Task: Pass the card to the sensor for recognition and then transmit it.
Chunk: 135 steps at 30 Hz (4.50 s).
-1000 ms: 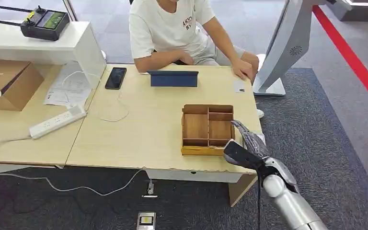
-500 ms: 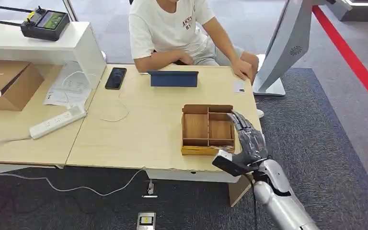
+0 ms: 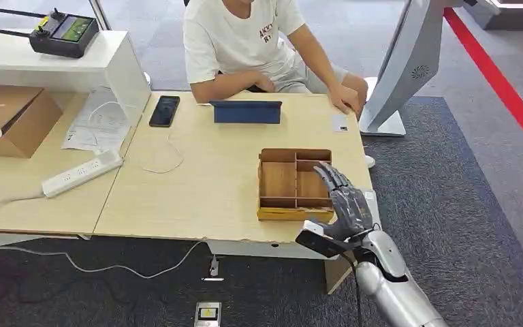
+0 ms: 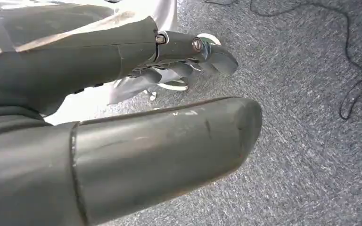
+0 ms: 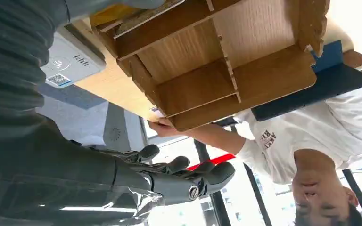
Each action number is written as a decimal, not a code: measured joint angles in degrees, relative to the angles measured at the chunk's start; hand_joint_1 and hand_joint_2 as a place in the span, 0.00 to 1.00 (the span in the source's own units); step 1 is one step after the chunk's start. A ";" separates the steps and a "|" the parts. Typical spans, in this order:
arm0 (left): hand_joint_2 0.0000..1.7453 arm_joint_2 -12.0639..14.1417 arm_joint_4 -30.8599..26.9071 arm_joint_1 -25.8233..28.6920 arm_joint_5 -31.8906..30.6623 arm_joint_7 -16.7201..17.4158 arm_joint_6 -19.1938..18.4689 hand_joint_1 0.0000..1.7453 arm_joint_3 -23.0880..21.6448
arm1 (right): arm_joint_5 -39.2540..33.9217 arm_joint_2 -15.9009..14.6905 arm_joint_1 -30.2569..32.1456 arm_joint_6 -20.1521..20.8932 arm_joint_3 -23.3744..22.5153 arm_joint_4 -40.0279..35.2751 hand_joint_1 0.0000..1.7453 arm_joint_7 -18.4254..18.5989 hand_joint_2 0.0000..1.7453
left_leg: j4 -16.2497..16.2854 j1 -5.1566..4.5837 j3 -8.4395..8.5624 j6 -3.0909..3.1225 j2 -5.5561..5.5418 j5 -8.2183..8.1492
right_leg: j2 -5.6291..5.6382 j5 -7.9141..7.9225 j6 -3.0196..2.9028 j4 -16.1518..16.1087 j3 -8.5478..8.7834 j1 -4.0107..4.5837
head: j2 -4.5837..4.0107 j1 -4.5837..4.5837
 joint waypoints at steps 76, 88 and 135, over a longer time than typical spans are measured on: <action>0.00 0.81 0.00 -0.15 0.59 -0.42 0.59 0.00 -0.09 | 1.77 3.39 -7.51 -13.33 4.02 25.79 0.00 -2.58 1.00 | 0.00 0.00 -0.02 0.00 0.00 0.00 | 0.00 0.00 0.00 0.00 -0.01 0.00 | 0.00 0.00; 0.00 0.77 0.00 -0.14 0.39 -0.72 1.09 0.00 -0.11 | 0.79 3.45 -8.35 -13.33 2.47 25.70 0.00 -3.19 1.00 | 0.00 0.00 -0.01 0.00 0.00 0.00 | 0.00 0.00 0.00 0.00 0.00 0.00 | 0.00 0.00; 0.00 0.31 0.00 -0.12 0.59 -1.09 1.40 0.00 -0.20 | -1.64 3.56 -8.99 -12.29 1.71 25.11 1.00 -4.63 1.00 | 0.00 0.00 -0.03 0.00 0.01 0.00 | 0.00 0.00 0.00 0.00 -0.01 0.00 | 0.00 -0.02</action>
